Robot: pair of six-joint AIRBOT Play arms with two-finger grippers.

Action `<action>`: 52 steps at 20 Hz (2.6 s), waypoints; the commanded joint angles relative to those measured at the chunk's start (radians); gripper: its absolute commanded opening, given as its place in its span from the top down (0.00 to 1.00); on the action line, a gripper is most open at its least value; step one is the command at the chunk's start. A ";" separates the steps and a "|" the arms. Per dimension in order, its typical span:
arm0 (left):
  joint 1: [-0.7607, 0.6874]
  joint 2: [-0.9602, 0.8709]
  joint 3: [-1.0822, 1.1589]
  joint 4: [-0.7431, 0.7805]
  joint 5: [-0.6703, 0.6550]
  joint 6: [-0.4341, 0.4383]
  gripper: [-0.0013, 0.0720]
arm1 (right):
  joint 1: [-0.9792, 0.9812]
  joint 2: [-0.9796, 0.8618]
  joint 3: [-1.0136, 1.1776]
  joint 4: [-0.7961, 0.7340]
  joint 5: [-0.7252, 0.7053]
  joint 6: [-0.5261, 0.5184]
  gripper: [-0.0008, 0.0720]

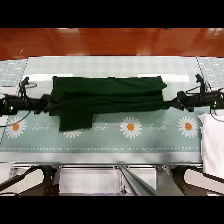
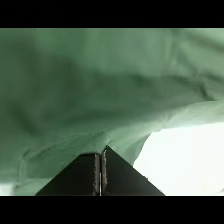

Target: Fold the shirts.

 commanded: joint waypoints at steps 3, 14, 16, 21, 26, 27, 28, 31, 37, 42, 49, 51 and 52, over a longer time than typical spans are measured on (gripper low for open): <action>-0.076 -0.249 0.319 -0.001 0.040 -0.076 0.96 | 0.042 -0.164 0.222 0.072 -0.056 0.023 0.96; -0.111 -0.643 0.802 -0.001 0.039 -0.184 0.96 | 0.103 -0.425 0.455 0.159 -0.171 0.026 0.96; -0.111 -0.667 0.821 -0.001 0.043 -0.189 0.96 | 0.103 -0.434 0.455 0.162 -0.199 0.025 0.96; -0.121 -0.692 0.820 -0.002 0.055 -0.170 0.96 | 0.121 -0.455 0.455 0.173 -0.248 0.026 0.96; -0.108 -0.686 0.883 0.001 -0.087 -0.228 0.29 | 0.110 -0.437 0.477 0.177 -0.204 0.026 0.42; -0.085 -0.674 0.917 0.014 -0.148 -0.266 0.29 | 0.080 -0.419 0.502 0.170 -0.138 0.026 0.42; -0.060 -0.645 0.933 0.061 -0.191 -0.376 0.29 | 0.043 -0.398 0.530 0.153 -0.071 0.026 0.42; -0.011 -0.500 0.926 0.276 -0.257 -0.425 0.29 | -0.106 -0.286 0.562 0.072 0.027 0.061 0.42; -0.018 -0.005 0.425 0.347 0.089 -0.423 0.29 | -0.247 -0.142 0.278 -0.056 -0.072 0.076 0.42; -0.079 0.260 0.008 0.267 0.171 -0.368 0.29 | -0.169 -0.242 0.126 0.111 -0.117 -0.004 0.42; -0.179 0.275 -0.052 0.230 0.175 -0.368 0.29 | -0.006 -0.407 0.223 0.258 -0.129 -0.007 0.42; -0.192 0.275 -0.052 0.230 0.175 -0.368 0.29 | 0.028 -0.445 0.270 0.268 -0.131 0.020 0.42; -0.195 0.275 -0.052 0.230 0.175 -0.368 0.29 | 0.043 -0.462 0.291 0.267 -0.135 0.034 0.41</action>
